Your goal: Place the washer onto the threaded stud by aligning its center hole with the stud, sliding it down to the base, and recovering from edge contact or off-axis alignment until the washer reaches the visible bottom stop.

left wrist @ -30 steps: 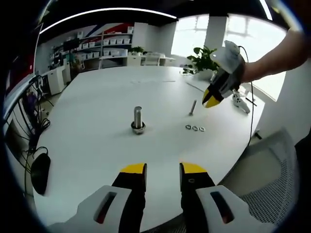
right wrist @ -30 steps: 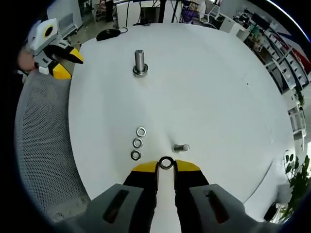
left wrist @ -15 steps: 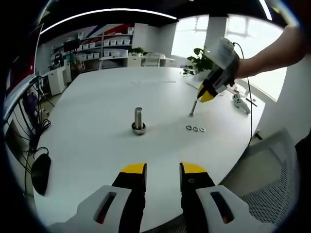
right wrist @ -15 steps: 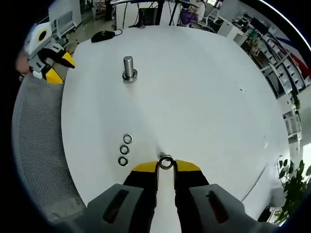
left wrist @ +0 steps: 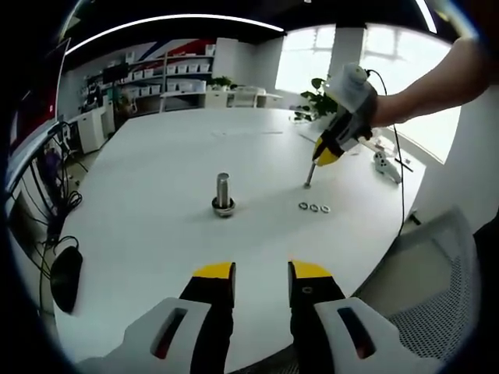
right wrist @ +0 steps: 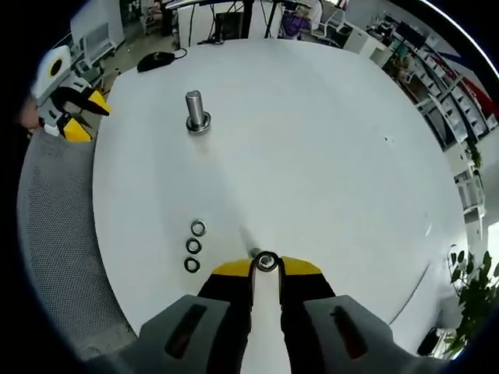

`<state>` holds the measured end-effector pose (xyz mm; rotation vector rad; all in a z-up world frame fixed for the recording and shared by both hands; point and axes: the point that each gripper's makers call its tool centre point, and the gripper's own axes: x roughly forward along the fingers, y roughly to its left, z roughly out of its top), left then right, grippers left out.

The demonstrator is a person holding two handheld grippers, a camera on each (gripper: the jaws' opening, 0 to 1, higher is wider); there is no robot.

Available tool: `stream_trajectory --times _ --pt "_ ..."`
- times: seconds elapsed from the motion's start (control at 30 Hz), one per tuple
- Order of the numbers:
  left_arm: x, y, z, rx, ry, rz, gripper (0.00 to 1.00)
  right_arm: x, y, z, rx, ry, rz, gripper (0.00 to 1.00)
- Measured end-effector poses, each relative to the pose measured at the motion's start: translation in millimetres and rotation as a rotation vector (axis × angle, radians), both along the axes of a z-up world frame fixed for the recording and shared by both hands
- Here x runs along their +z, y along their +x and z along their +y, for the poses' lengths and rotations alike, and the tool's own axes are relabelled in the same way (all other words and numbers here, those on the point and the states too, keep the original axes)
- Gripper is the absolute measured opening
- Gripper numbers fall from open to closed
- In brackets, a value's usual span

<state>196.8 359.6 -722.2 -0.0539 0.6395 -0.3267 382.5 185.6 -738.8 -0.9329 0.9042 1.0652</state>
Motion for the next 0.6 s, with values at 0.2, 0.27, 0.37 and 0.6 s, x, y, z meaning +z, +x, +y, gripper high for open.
stream_trajectory --times 0.2,0.27,0.37,0.6 --pt "0.5 0.1 1 0.004 0.0 -0.002 0.25 -7.6 0 1 -0.001 -0.014 0.012 0.14" --pt "0.3 -0.1 1 0.004 0.0 -0.001 0.25 -11.4 -1 0 -0.003 -0.019 0.017 0.14" --pt "0.5 -0.1 1 0.005 0.0 -0.001 0.25 -19.5 -2 -2 -0.015 -0.027 0.028 0.14" --pt "-0.2 -0.2 1 0.008 0.002 0.001 0.25 -34.2 -1 -8 -0.064 -0.04 0.063 0.14"
